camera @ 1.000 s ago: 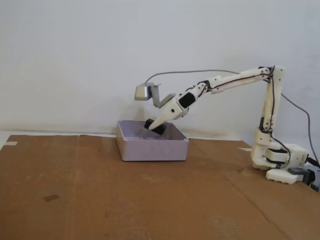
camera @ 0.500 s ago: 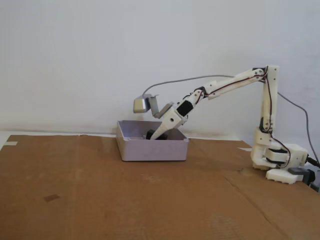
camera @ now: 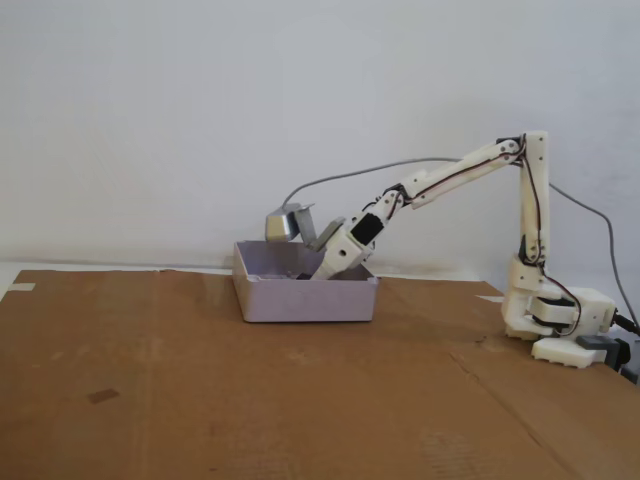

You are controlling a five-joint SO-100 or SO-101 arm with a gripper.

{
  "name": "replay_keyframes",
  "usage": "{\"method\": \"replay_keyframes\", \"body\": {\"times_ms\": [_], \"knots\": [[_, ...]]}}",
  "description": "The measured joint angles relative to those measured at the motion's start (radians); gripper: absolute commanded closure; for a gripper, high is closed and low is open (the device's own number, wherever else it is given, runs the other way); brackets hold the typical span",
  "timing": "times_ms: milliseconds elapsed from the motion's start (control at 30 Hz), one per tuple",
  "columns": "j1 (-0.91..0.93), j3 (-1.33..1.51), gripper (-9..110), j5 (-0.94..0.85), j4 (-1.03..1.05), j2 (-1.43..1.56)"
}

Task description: Grasp a block and put it in the box.

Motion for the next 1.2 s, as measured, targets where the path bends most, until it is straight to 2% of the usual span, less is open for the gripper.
{"method": "replay_keyframes", "body": {"times_ms": [300, 833, 1200], "knots": [[0.000, 0.000, 91, 0.000, -0.015, -0.009], [0.000, 0.000, 75, 0.000, -0.015, -0.009], [0.000, 0.000, 75, 0.000, -0.015, -0.009]]}}
